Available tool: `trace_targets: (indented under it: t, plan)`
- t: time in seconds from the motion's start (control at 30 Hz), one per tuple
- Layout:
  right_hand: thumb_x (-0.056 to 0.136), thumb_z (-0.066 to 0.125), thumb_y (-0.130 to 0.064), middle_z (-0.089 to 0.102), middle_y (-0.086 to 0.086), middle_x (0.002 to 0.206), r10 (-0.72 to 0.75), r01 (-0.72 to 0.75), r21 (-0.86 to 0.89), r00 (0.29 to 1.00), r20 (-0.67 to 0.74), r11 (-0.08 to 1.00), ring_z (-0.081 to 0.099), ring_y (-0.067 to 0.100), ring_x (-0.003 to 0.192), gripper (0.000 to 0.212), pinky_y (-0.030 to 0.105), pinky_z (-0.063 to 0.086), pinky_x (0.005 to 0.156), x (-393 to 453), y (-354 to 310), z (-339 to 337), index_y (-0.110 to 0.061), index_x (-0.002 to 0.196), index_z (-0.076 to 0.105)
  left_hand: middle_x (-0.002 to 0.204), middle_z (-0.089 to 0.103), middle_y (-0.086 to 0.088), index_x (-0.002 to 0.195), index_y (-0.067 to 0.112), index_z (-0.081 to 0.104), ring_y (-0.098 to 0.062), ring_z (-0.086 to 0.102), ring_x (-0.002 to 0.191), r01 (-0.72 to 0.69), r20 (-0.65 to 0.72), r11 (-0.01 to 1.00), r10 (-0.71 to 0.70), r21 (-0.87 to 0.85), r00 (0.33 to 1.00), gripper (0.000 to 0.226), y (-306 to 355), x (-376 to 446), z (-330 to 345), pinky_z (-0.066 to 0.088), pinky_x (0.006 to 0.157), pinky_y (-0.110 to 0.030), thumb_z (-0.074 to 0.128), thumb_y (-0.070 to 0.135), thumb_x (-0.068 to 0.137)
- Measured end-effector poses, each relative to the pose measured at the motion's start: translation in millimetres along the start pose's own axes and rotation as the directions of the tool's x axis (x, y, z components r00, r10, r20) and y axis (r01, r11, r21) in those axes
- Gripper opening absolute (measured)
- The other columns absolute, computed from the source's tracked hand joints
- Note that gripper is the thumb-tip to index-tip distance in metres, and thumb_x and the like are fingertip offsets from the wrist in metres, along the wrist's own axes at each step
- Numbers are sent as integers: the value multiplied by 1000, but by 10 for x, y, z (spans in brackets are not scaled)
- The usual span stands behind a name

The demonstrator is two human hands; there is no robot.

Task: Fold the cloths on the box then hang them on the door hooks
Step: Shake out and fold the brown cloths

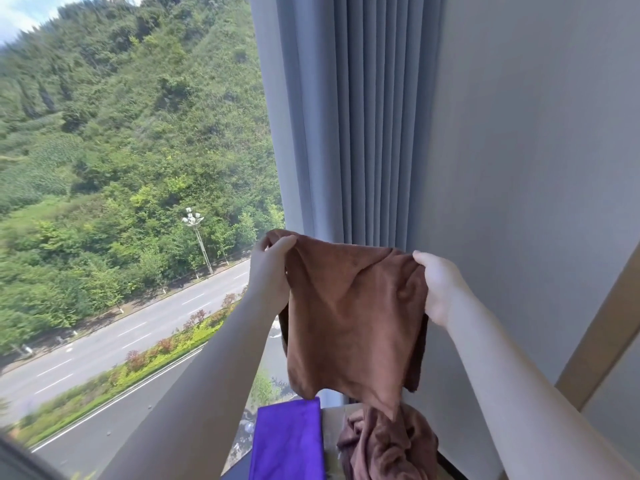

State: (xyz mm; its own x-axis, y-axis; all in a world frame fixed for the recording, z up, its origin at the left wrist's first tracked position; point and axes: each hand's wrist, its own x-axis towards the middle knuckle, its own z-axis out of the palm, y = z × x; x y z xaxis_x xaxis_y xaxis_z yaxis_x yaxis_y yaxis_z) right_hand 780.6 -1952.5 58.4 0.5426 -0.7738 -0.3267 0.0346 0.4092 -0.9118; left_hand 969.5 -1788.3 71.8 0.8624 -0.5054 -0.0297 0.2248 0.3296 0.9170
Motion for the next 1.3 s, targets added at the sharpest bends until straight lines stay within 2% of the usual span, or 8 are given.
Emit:
trace_targets:
  t: [0.13,0.23,0.37,0.6,0.83,0.97,1.1,1.3]
  plan:
    - [104,44,-56,75,2,106,34,-20,-250,998,55,968,72,24,96,43,37,54,71,-1,-25,-59,-21,109,68,133,57,-8,154,27,35,-27,66,115,-27,-85,996,34,84,996,96,192,45,-41,54,100,-49,80,22,70]
    - [98,53,-61,79,0,102,48,6,-353,988,145,936,76,24,94,45,38,57,75,-15,-87,-134,-21,109,72,126,63,-4,147,25,48,-23,67,110,-74,-69,978,89,196,994,68,282,4,-78,57,96,-44,76,14,86]
    - [95,70,-22,80,6,101,-22,101,-408,981,194,907,77,23,94,24,38,58,84,-6,-161,-215,-7,113,75,116,70,-8,122,17,69,-22,66,101,-65,-62,959,86,276,994,29,374,-22,-163,55,93,-38,67,12,94]
    - [95,72,-23,75,-4,88,-343,320,-382,939,9,867,69,11,80,9,25,50,67,4,-169,-271,-17,89,76,113,70,-8,111,24,72,-29,65,106,-20,-107,877,82,481,991,22,410,32,-412,52,101,-48,56,15,99]
    - [95,73,-25,72,-2,82,-399,370,-225,912,-97,901,66,10,71,17,23,50,59,-33,-189,-310,-18,79,72,106,70,-3,118,23,73,-22,67,94,22,-24,865,-11,501,1000,21,471,-18,-526,57,73,-31,58,20,104]
    - [96,71,-24,69,-6,82,-410,390,-181,908,-91,903,63,4,69,16,16,46,50,-29,-218,-372,-21,80,70,108,70,-4,113,21,75,-21,68,89,37,-20,866,-31,499,999,17,487,-8,-574,57,69,-29,61,21,102]
    - [88,79,-31,73,-4,88,-373,354,-178,924,-84,918,67,14,81,14,27,51,70,51,-297,-455,-19,83,73,106,72,-4,110,20,75,-18,70,86,37,-28,856,-26,516,999,14,499,13,-621,57,67,-27,65,20,100]
    - [62,89,-49,75,8,110,-350,325,-220,933,-82,920,69,26,101,41,50,54,101,207,-337,-499,-24,87,67,110,73,-7,112,16,74,-21,71,88,29,-69,880,4,474,998,16,492,76,-680,59,71,-30,66,13,99]
